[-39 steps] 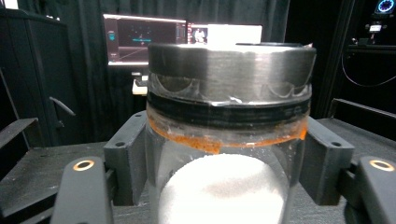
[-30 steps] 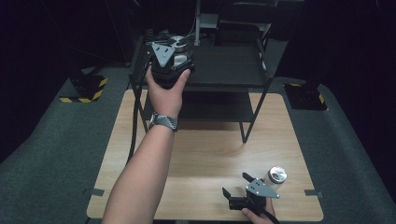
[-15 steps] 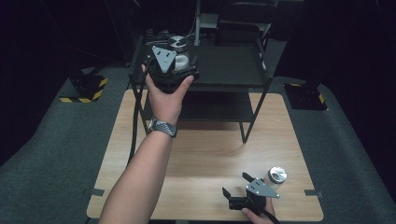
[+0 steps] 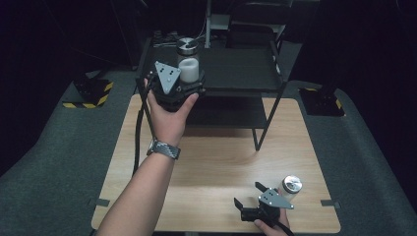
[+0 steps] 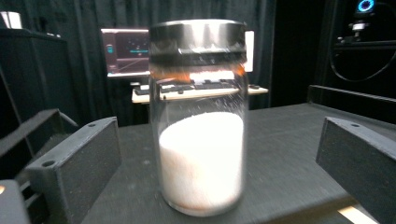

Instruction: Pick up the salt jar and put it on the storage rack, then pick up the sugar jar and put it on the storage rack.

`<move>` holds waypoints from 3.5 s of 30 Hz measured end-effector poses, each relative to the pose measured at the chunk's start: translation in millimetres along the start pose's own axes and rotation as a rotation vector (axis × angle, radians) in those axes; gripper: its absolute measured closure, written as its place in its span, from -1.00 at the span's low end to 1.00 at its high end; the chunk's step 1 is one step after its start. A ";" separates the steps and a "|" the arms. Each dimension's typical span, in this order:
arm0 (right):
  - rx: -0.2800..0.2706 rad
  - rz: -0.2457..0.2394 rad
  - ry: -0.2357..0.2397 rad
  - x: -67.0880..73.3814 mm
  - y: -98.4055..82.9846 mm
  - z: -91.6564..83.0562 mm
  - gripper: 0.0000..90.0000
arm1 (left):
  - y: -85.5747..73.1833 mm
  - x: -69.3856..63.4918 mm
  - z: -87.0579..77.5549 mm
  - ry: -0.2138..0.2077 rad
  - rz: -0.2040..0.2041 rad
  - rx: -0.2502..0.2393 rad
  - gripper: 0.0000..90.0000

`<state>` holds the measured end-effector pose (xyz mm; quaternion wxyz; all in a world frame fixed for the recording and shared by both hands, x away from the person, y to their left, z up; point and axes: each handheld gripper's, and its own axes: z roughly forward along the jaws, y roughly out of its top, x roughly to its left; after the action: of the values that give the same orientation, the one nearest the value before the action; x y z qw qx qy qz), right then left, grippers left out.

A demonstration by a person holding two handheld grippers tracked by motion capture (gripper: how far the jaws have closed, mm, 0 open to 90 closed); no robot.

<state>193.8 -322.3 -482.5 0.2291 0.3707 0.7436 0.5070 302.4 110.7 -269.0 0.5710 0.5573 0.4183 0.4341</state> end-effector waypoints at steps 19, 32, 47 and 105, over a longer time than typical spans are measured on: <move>0.000 -0.007 -0.001 1.1 -0.2 -0.2 -0.99 | -58.1 5.0 -71.3 -0.026 0.028 -0.034 -0.99; -0.003 -0.017 -0.001 3.2 -0.9 -0.5 -0.99 | -109.9 17.9 -111.8 -0.095 -0.008 -0.023 -0.99; -0.005 -0.028 0.004 3.8 -1.4 -1.1 -0.99 | -190.6 8.6 -153.5 -0.090 -0.058 0.056 -0.99; -0.033 -0.021 -0.012 11.1 -5.3 -10.5 -1.00 | -204.4 10.1 -155.2 -0.143 0.020 0.498 -0.99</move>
<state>177.7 -320.8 -483.0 0.2448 0.3619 0.7378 0.5145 161.9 162.4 -477.7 0.4400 0.7139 0.4655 0.2829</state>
